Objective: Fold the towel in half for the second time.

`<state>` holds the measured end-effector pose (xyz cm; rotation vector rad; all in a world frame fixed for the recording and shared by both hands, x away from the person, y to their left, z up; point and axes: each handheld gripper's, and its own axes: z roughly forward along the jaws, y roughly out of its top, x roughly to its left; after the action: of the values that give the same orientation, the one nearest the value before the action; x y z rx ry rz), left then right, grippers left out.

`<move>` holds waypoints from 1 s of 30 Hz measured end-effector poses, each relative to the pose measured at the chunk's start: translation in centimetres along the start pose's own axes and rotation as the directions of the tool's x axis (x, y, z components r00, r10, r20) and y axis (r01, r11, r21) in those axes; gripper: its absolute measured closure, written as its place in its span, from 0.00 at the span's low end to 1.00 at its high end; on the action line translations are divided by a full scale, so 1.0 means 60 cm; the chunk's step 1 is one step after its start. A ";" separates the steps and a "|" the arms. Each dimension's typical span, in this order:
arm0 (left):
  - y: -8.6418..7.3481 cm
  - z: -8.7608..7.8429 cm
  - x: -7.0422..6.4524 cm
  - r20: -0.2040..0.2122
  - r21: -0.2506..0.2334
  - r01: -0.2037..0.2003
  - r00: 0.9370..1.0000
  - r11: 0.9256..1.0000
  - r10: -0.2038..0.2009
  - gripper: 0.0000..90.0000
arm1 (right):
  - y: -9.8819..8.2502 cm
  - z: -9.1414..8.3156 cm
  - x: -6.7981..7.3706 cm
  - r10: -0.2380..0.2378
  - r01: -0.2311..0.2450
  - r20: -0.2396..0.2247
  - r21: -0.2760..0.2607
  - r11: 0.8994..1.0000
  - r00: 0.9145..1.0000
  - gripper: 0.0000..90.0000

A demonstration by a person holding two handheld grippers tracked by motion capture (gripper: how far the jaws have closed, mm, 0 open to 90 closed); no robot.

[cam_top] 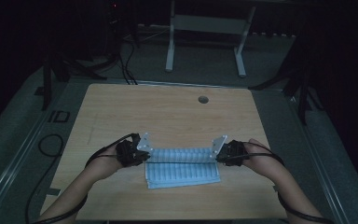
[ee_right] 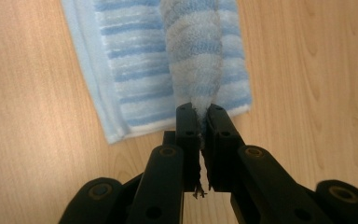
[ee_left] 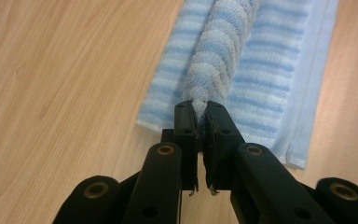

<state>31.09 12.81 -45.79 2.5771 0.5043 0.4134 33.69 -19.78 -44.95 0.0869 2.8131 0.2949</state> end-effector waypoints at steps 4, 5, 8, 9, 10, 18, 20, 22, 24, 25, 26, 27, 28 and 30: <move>0.004 -0.017 -0.013 -0.018 -0.008 0.014 1.000 1.000 -0.014 0.94 | -0.004 -0.024 0.004 0.021 -0.020 0.031 -0.037 0.999 0.999 0.94; 0.004 -0.017 -0.013 -0.018 -0.008 0.014 1.000 1.000 -0.014 0.94 | -0.004 -0.024 0.004 0.021 -0.020 0.031 -0.037 0.999 0.999 0.94; 0.001 -0.020 -0.040 -0.006 -0.005 -0.004 1.000 1.000 0.004 0.94 | -0.013 -0.029 0.022 0.023 -0.021 0.044 -0.052 0.998 0.999 0.94; -0.001 -0.021 -0.048 -0.005 -0.004 -0.004 1.000 1.000 0.004 0.94 | -0.015 -0.029 0.028 0.029 -0.026 0.041 -0.053 0.998 0.999 0.94; -0.003 -0.020 -0.052 0.006 0.001 -0.002 1.000 1.000 0.002 0.94 | -0.019 -0.028 0.039 0.024 -0.022 0.040 -0.053 0.998 0.999 0.94; -0.020 -0.004 -0.090 0.075 0.031 -0.026 0.997 0.999 0.023 0.94 | -0.036 -0.011 0.090 0.011 -0.012 -0.015 -0.040 0.999 1.000 0.94; -0.022 -0.002 -0.096 0.067 0.036 -0.018 0.998 0.999 0.015 0.94 | -0.039 -0.012 0.096 0.007 -0.008 -0.015 -0.049 0.999 1.000 0.94; -0.022 -0.006 -0.098 0.056 0.031 -0.016 0.998 0.999 0.014 0.94 | -0.041 -0.018 0.097 0.011 -0.012 -0.012 -0.060 0.998 1.000 0.94; -0.017 -0.016 -0.088 0.042 0.015 -0.001 0.999 1.000 0.000 0.94 | -0.039 -0.030 0.092 0.017 -0.016 0.009 -0.074 0.997 1.000 0.94; -0.013 -0.023 -0.081 0.023 0.006 0.007 1.000 1.000 -0.008 0.94 | -0.038 -0.035 0.087 0.019 -0.018 0.016 -0.077 0.997 1.000 0.94; -0.009 -0.026 -0.077 0.015 0.004 0.016 1.000 1.000 -0.016 0.94 | -0.034 -0.043 0.079 0.020 -0.017 0.043 -0.082 0.996 0.999 0.94; -0.009 -0.026 -0.077 0.015 0.004 0.016 1.000 1.000 -0.016 0.94 | -0.032 -0.048 0.073 0.024 -0.019 0.048 -0.088 0.996 0.999 0.94; -0.002 -0.031 -0.071 -0.005 0.004 0.007 1.000 1.000 -0.007 0.94 | -0.028 -0.054 0.064 0.024 -0.018 0.059 -0.088 0.996 0.998 0.94; 0.000 -0.032 -0.075 -0.002 0.005 0.000 1.000 1.000 0.000 0.94 | -0.022 -0.060 0.054 0.033 -0.027 0.069 -0.082 0.996 0.997 0.94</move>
<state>26.38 11.65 -45.05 2.5815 0.5060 0.4151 29.44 -21.49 -42.88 0.1192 2.7281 0.4050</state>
